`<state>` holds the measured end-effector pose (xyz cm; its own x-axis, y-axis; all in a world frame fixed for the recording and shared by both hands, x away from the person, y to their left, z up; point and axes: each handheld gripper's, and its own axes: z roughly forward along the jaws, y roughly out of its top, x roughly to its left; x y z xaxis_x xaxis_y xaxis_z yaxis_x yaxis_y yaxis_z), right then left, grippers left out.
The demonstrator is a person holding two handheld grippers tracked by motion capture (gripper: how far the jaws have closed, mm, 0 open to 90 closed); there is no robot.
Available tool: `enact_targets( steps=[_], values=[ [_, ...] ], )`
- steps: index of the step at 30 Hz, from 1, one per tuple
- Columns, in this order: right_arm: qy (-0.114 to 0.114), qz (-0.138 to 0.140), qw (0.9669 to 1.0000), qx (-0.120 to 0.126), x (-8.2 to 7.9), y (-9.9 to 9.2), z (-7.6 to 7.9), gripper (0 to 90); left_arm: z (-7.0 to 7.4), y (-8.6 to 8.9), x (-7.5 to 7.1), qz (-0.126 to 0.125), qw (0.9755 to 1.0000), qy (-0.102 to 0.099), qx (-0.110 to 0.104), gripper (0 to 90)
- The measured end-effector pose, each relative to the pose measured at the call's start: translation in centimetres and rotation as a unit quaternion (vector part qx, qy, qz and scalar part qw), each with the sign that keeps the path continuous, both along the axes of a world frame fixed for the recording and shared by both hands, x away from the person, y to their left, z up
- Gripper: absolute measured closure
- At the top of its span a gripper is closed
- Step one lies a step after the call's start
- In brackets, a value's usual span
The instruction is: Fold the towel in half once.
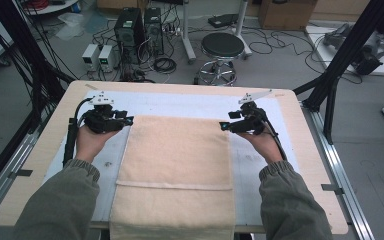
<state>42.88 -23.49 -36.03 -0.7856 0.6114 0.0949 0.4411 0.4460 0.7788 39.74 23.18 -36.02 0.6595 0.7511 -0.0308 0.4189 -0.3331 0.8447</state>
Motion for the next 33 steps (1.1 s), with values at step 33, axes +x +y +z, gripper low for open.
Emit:
enact_targets(
  steps=[33],
  values=[
    [-0.004, 0.071, 0.9969, -0.035, -12.2, -0.2, -5.4, 34.1, -6.3, -0.2, -11.8, -0.102, 0.9935, 0.021, 0.045, 37.5]
  ],
)
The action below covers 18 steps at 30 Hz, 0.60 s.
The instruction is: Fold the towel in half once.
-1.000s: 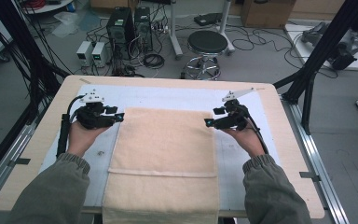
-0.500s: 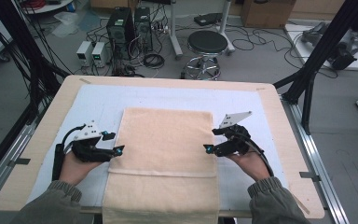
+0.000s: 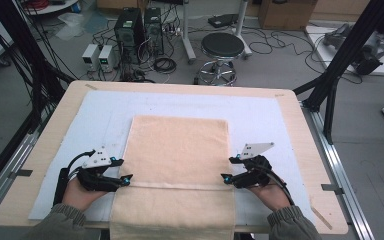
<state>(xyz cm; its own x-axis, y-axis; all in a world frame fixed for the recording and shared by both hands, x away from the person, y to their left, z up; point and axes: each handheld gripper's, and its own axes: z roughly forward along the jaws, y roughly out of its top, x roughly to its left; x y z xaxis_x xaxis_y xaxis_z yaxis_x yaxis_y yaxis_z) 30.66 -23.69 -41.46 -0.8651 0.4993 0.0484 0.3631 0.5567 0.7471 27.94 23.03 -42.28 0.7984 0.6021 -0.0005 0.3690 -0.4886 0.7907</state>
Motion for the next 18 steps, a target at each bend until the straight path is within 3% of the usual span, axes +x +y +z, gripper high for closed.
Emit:
enact_targets(
  steps=[6, 9, 18],
  values=[
    [0.013, 0.012, 0.9997, -0.018, 0.3, 0.8, -1.2, 46.2, -1.2, -0.1, 0.3, -0.009, 0.9996, 0.026, 0.010, 51.5],
    [0.014, 0.029, 0.9984, -0.047, 0.4, 1.6, -1.9, 54.9, -1.4, -0.3, 0.2, -0.017, 0.9995, 0.024, 0.014, 58.8],
    [0.008, 0.041, 0.9981, -0.045, 0.7, 1.7, -1.9, 76.8, -1.5, -0.8, 0.4, -0.031, 0.9992, 0.016, 0.018, 78.1]
  ],
)
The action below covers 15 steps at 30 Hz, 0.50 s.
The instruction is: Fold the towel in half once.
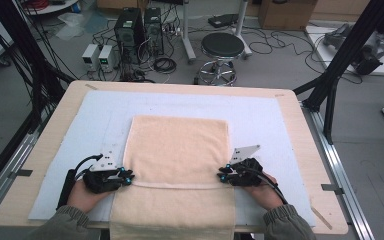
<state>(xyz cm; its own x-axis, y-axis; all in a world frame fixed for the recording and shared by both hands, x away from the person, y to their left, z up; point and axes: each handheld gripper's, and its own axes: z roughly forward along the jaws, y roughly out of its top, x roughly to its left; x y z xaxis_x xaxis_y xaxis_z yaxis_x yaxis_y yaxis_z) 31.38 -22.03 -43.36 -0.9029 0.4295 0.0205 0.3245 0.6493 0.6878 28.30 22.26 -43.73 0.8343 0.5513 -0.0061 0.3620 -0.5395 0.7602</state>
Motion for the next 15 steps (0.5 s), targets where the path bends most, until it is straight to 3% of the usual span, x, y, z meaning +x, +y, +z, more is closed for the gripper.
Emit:
enact_targets(
  steps=[4, 9, 15],
  values=[
    [0.009, 0.003, 0.9999, 0.008, 0.2, -0.2, 0.0, 82.5, 0.1, 0.0, 0.2, 0.002, 1.0000, 0.002, -0.002, 81.7],
    [0.017, 0.000, 0.9996, 0.022, 0.4, -0.5, 0.4, 84.0, 1.0, 0.4, 0.0, 0.008, 0.9997, -0.002, -0.022, 83.3],
    [0.005, 0.003, 0.9985, 0.054, -0.1, -0.8, 2.2, 84.5, 2.6, 1.1, -0.6, 0.016, 0.9986, -0.017, -0.047, 84.0]
  ],
)
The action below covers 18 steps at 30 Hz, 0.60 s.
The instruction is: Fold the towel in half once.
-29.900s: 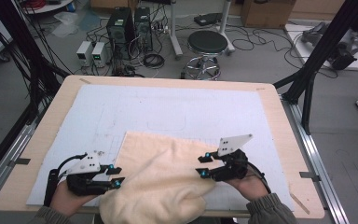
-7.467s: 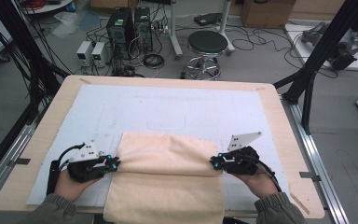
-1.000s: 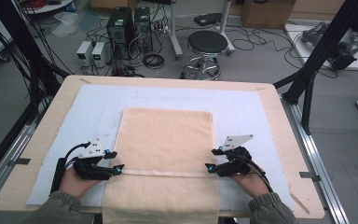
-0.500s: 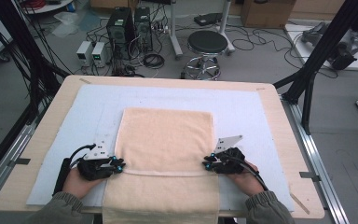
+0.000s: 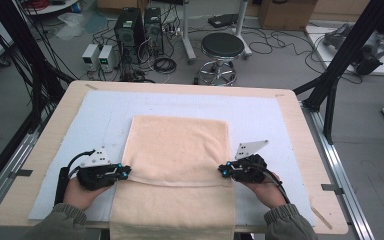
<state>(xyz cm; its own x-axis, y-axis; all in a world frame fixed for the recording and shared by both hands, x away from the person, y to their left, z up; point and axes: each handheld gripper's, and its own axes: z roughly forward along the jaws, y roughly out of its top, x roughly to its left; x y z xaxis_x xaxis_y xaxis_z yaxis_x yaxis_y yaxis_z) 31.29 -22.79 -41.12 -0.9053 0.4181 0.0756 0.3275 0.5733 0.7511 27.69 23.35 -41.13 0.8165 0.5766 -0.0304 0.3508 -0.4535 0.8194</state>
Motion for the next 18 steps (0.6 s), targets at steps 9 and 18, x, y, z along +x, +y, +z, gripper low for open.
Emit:
enact_targets(
  steps=[9, 18],
  values=[
    [-0.032, 0.030, 0.9989, 0.020, -3.7, -0.4, 4.0, 84.5, 3.4, 0.9, -4.9, -0.022, 0.9993, -0.027, -0.015, 84.4],
    [0.008, 0.102, 0.9932, 0.054, -10.9, -1.5, 5.1, 68.4, 4.3, 1.3, -11.7, -0.059, 0.9978, -0.012, -0.025, 66.0]
  ],
)
